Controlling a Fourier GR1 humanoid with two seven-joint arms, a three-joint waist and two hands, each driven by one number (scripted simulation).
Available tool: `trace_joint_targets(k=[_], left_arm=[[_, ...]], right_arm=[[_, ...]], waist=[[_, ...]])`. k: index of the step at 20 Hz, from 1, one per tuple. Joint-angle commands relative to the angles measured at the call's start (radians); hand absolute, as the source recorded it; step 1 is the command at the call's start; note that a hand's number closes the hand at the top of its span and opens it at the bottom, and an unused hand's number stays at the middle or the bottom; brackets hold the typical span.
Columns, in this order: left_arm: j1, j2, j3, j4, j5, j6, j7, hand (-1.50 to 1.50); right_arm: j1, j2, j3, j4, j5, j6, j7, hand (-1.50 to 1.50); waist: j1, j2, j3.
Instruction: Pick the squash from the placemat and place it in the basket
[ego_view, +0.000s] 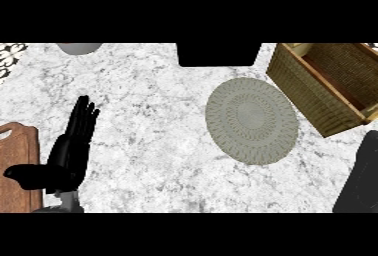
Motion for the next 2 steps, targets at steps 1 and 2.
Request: trace_joint_targets(k=[1, 2], left_arm=[[-0.023, -0.034, -0.019, 0.034, -0.039, 0.035, -0.028, 0.00], [0.056, -0.016, -0.024, 0.005, -0.025, -0.003, -0.057, 0.00]], right_arm=[[0.057, 0.005, 0.069, -0.206, -0.074, 0.135, 0.048, -1.50], [0.100, 0.005, 0.065, -0.243, -0.093, 0.118, 0.014, -1.50]], waist=[[0.001, 0.003, 0.000], [0.006, 0.003, 0.000]])
